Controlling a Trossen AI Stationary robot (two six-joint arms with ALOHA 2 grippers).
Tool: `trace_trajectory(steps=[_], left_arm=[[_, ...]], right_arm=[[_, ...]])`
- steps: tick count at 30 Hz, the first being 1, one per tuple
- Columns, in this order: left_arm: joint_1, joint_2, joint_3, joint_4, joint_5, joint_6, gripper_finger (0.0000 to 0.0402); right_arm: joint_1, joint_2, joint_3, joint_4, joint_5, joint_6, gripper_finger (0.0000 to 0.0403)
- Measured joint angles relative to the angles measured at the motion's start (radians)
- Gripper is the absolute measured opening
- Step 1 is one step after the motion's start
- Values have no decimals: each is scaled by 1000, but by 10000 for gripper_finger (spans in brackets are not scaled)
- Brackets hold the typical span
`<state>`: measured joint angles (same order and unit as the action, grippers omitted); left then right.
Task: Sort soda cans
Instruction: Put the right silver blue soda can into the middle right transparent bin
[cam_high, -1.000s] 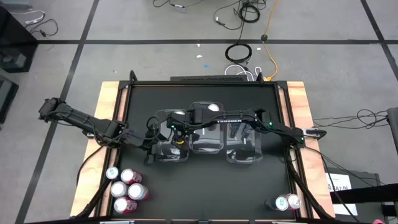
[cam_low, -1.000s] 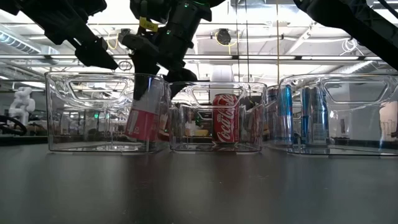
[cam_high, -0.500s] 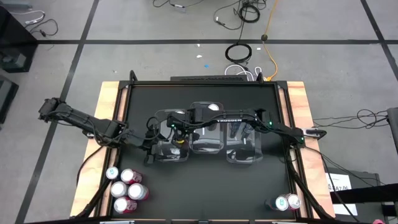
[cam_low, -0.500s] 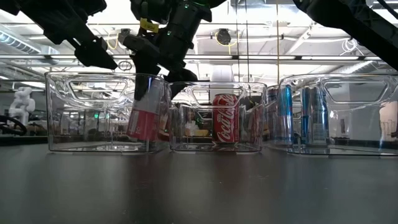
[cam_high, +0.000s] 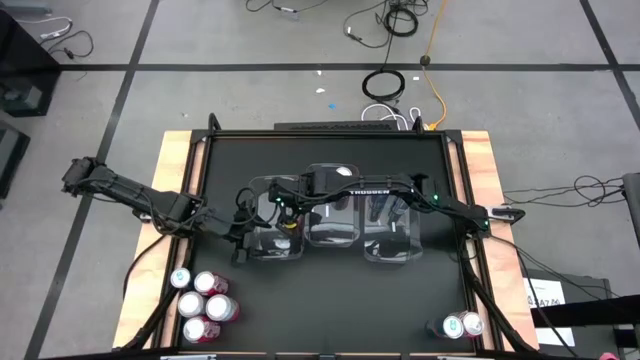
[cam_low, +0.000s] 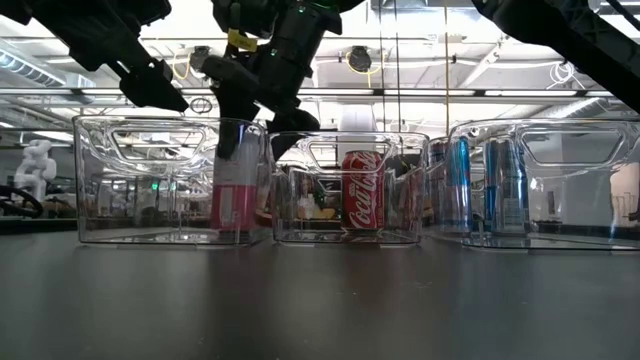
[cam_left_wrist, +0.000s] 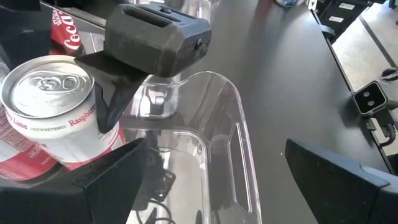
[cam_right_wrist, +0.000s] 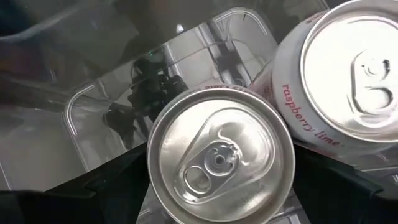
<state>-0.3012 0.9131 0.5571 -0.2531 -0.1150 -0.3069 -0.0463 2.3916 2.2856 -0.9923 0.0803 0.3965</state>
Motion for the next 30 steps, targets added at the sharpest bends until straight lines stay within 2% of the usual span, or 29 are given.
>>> trace_trajectory(steps=[11,18,26,30], left_arm=[[0,1,1,1,0,0,386],[0,1,1,9,0,-2,386],[0,1,1,11,0,-2,386],[0,1,1,11,0,-2,386]], right_arm=[[0,-64,0,-47,-1,3,346],[5,-175,0,-113,-2,21,346],[68,-334,0,-375,8,158,345],[150,-405,0,-506,97,267,345]])
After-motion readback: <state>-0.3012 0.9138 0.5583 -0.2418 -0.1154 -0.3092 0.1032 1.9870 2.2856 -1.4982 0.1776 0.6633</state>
